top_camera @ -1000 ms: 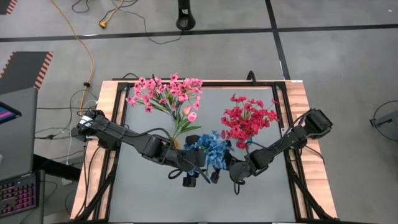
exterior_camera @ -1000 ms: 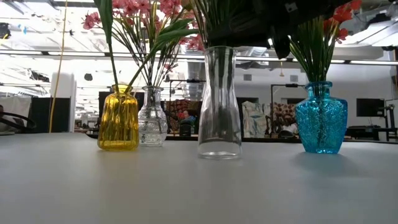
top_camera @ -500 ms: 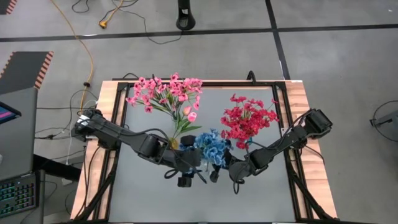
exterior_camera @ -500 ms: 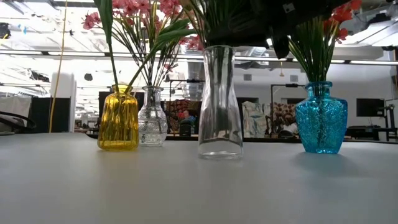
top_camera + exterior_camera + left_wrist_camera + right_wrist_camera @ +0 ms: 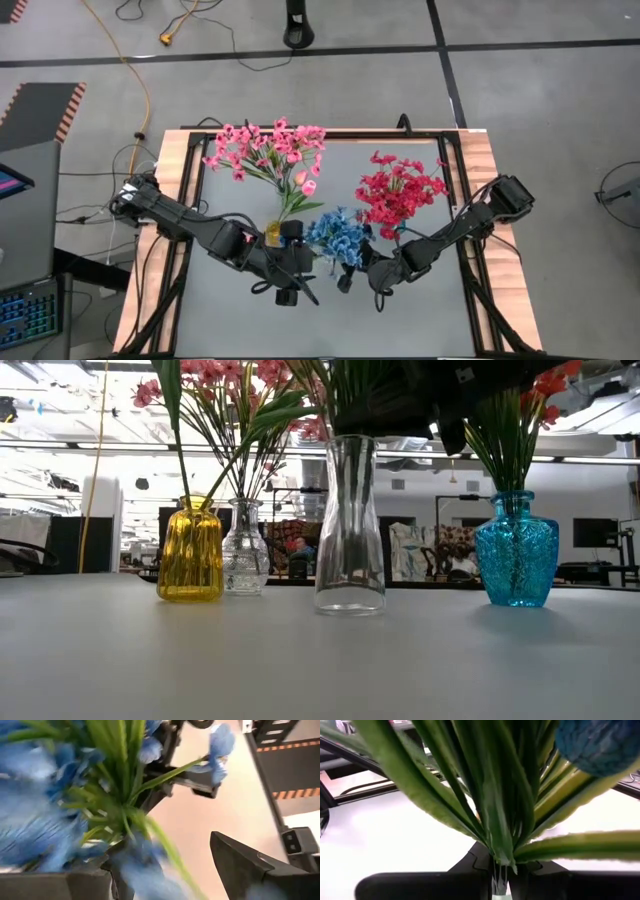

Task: Sort flowers into vase by color
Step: Adjust the blue flowers in the bottom transparent vase

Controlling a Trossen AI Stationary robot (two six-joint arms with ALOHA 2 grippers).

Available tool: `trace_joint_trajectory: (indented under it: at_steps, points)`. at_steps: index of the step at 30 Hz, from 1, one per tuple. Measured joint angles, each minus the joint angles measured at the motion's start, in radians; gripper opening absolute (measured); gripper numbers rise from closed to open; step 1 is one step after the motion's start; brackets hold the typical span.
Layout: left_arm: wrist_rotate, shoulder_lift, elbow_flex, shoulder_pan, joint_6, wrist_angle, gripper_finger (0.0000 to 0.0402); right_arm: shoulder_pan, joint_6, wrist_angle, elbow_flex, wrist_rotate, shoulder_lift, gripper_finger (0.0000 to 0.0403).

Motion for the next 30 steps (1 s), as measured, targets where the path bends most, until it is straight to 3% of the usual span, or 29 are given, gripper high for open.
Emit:
trace_joint_trajectory:
  at_steps: [15,22,30]
  points:
    - [-0.196,-0.078,0.0,-0.071,-0.06,-0.053,0.0221,0.007,-0.001,0.008,0.001,0.0,0.0,0.0057]
    - [-0.21,-0.116,0.0,-0.08,-0.076,-0.082,0.0221,0.007,-0.001,0.008,0.002,0.0,-0.002,0.0057]
    - [-0.201,-0.075,0.0,-0.08,-0.061,-0.054,0.0221,0.007,-0.002,-0.005,-0.001,0.0,-0.001,0.0057]
